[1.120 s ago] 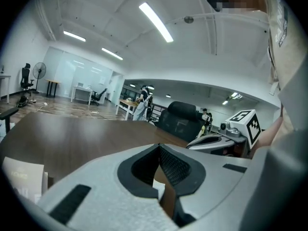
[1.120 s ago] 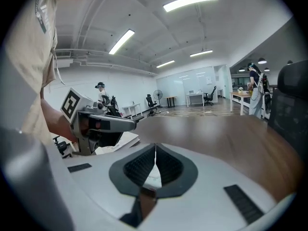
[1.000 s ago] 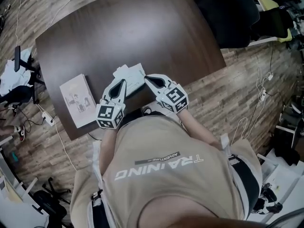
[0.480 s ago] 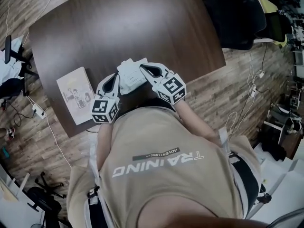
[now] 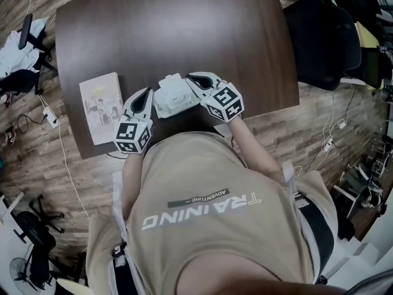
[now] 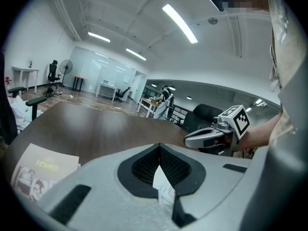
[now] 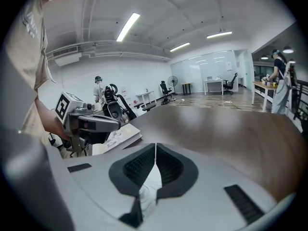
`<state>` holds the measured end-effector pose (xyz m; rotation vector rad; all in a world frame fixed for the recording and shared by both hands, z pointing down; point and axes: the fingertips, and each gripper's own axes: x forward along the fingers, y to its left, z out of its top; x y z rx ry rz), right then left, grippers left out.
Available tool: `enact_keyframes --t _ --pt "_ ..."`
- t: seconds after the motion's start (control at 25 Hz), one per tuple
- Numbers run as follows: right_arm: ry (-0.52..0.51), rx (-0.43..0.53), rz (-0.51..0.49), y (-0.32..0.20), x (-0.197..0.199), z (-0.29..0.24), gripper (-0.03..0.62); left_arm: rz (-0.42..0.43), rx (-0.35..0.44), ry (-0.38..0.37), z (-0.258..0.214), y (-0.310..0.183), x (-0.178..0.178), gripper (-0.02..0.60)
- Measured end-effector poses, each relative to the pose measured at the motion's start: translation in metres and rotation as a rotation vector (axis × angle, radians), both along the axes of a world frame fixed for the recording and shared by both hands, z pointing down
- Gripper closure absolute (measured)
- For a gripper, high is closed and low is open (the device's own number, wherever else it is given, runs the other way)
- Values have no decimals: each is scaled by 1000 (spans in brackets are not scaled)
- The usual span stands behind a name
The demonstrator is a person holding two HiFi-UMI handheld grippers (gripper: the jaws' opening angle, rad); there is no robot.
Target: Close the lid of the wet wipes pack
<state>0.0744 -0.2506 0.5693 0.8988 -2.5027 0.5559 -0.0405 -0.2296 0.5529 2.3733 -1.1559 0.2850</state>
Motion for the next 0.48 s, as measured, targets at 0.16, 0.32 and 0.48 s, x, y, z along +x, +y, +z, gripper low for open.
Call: enact_keyframes --t 0.16,0.32,0.48 --pt "-2 -21 -66 -14 8 16 579 -41 1 -46 0 3 11 577" --pt "-21 -59 -127 -27 8 48 579 -88 -17 -83 11 1 14 577" --pt "-6 -72 -190 -31 1 71 579 -157 -74 -50 29 2 17 577"
